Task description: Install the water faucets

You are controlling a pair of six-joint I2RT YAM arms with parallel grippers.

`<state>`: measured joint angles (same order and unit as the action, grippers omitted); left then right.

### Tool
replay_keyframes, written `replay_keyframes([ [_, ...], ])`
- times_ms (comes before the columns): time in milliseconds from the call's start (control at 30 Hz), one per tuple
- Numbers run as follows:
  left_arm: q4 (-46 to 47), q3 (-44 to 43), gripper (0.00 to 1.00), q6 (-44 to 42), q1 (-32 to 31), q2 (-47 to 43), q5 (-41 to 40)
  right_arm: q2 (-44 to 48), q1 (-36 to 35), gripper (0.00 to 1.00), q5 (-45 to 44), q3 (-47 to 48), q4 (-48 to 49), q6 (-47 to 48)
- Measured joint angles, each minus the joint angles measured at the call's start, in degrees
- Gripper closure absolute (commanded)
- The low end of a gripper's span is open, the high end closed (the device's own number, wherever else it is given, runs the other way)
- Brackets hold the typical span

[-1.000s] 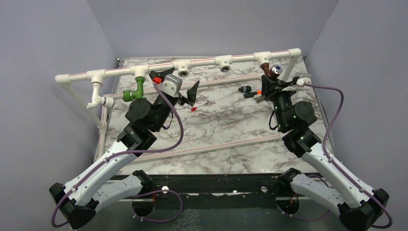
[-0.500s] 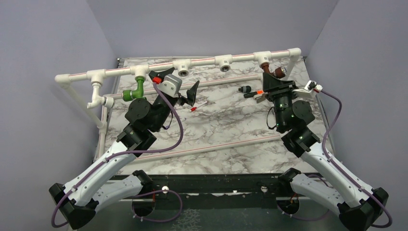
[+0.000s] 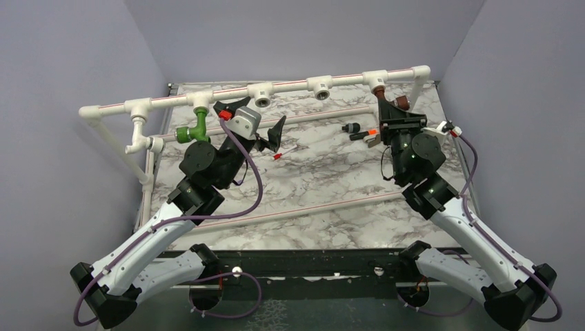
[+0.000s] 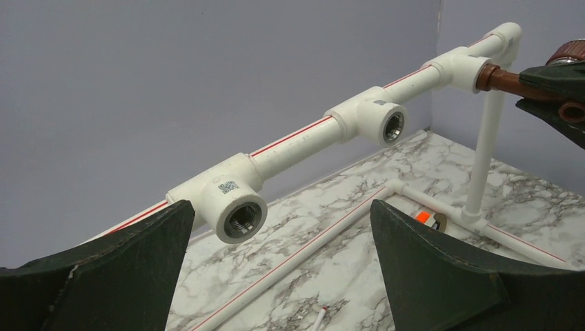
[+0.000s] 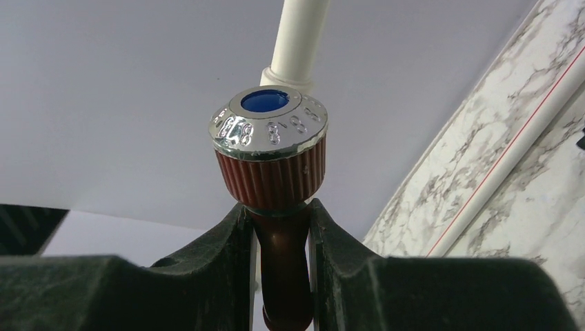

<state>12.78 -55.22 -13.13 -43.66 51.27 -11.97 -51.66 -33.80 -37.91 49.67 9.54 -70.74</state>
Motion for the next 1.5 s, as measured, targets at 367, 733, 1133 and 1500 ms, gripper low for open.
replay_keyframes([
  [367,-0.02,-0.02,0.01,0.0,-0.35,0.0,0.0,-0.33,0.04,0.97,-0.44,1.86,-6.27,-12.83],
  [733,-0.02,-0.02,0.01,0.0,-0.35,0.0,0.02,2.23,0.04,0.55,-0.81,1.64,-9.73,-14.01],
  [1133,0.0,-0.02,0.01,0.0,-0.35,0.02,0.02,6.49,0.02,0.29,-0.46,1.42,-11.47,-13.38],
  [1500,-0.02,0.0,0.01,0.0,-0.35,0.17,0.02,10.36,0.02,0.26,0.11,3.61,-23.54,-9.97],
])
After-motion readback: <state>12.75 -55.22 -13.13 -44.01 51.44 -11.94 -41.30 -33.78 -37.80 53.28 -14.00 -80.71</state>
